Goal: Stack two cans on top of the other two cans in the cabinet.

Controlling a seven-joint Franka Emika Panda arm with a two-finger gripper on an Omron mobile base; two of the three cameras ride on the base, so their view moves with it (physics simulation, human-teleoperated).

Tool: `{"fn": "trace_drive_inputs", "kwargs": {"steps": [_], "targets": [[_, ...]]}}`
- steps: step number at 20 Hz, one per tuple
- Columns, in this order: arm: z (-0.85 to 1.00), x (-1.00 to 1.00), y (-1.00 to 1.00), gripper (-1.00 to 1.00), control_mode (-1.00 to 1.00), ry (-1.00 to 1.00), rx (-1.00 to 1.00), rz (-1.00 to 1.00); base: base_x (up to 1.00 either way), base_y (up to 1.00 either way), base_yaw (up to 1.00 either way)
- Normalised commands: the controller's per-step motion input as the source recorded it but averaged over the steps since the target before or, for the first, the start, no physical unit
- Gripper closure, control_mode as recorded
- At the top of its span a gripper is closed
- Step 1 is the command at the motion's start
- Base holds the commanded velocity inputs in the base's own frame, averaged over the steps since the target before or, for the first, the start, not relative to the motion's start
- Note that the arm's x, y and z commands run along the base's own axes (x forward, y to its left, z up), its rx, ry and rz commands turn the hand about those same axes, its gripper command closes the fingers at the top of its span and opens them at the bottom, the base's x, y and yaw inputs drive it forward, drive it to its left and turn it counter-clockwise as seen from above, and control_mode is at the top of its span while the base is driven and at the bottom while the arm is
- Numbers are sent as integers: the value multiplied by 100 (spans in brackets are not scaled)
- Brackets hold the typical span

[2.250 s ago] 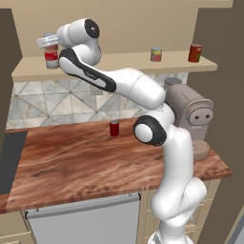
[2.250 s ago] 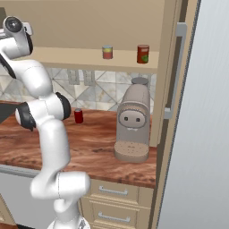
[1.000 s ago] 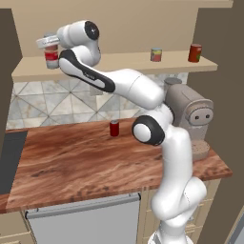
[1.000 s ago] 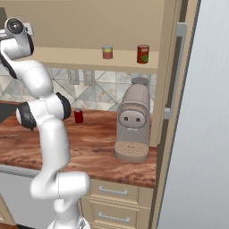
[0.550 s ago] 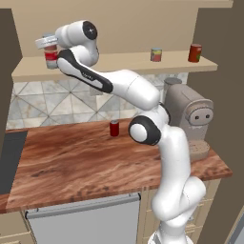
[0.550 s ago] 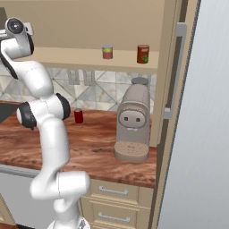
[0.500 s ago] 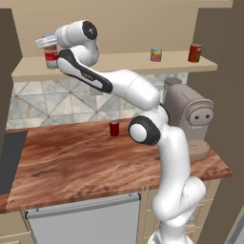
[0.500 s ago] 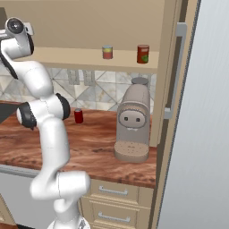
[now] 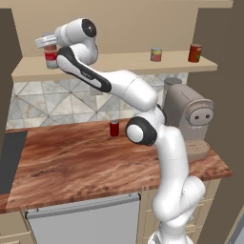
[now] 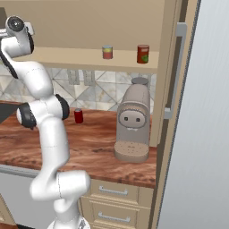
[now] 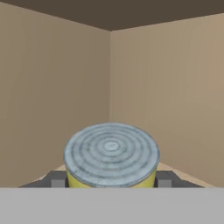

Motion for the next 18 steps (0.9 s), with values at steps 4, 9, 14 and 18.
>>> {"fn": "trace_drive_inputs", "kwargs": {"steps": [4, 9, 14, 18], "targets": [[-8, 0, 0, 100, -100, 0, 0, 0, 0, 0, 0], [-5, 0, 0, 100, -100, -1, -1, 0, 0, 0, 0], [-9, 0, 0, -100, -100, -4, -4, 0, 0, 0, 0], [-9, 0, 0, -100, -100, -7, -3, 0, 0, 0, 0]]}}
